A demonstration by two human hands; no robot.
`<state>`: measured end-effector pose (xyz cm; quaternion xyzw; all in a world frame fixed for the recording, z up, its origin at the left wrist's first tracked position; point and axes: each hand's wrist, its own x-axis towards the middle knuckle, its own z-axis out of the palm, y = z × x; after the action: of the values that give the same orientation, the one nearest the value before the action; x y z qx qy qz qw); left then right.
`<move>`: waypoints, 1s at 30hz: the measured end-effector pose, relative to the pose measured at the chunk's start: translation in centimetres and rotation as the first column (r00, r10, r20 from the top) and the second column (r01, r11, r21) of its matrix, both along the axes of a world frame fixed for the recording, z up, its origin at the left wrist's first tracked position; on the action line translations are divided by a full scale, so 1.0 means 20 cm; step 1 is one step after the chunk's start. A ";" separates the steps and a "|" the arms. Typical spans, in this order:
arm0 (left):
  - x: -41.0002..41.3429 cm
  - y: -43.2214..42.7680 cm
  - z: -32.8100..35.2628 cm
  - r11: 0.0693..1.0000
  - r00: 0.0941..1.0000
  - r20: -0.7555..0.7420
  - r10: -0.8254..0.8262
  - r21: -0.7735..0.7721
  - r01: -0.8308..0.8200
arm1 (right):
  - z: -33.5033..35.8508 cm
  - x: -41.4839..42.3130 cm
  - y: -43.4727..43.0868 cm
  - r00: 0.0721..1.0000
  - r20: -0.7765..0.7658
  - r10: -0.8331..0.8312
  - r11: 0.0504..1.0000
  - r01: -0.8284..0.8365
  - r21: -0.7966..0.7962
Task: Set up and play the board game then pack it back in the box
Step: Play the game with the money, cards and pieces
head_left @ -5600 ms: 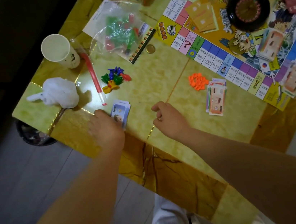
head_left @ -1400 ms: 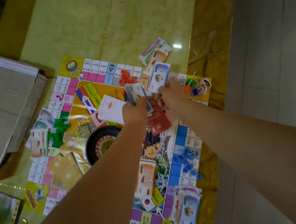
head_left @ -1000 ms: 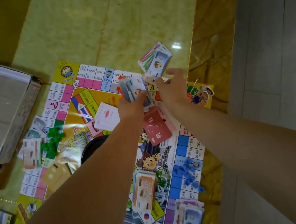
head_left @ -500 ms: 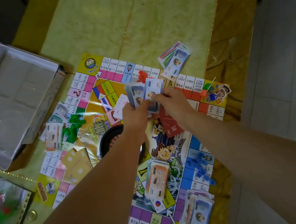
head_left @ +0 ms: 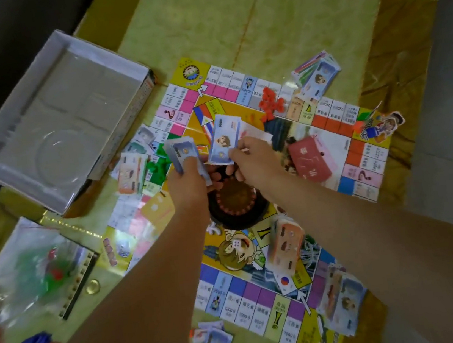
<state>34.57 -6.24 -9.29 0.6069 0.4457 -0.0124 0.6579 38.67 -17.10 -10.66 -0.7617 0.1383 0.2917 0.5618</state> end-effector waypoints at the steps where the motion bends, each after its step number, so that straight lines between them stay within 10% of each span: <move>1: -0.03 0.07 0.00 0.998 0.998 0.020 0.054 -0.012 -0.054 | 0.00 -0.02 0.07 1.000 -0.015 0.001 1.000 -0.001 0.024; 13: -0.41 0.70 -0.10 0.986 0.985 -0.025 0.168 -0.012 -0.169 | -0.09 -0.18 0.80 0.988 -0.141 0.055 0.995 -0.042 0.096; 30: -0.64 0.43 -0.01 0.986 0.999 -0.048 -0.008 -0.165 0.000 | -0.01 -0.61 0.51 0.997 0.023 0.074 0.997 -0.075 0.033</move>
<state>21.81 2.44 -9.46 0.5507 0.4578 -0.0652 0.6949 26.39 -6.95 -10.91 -0.7599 0.0987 0.3066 0.5646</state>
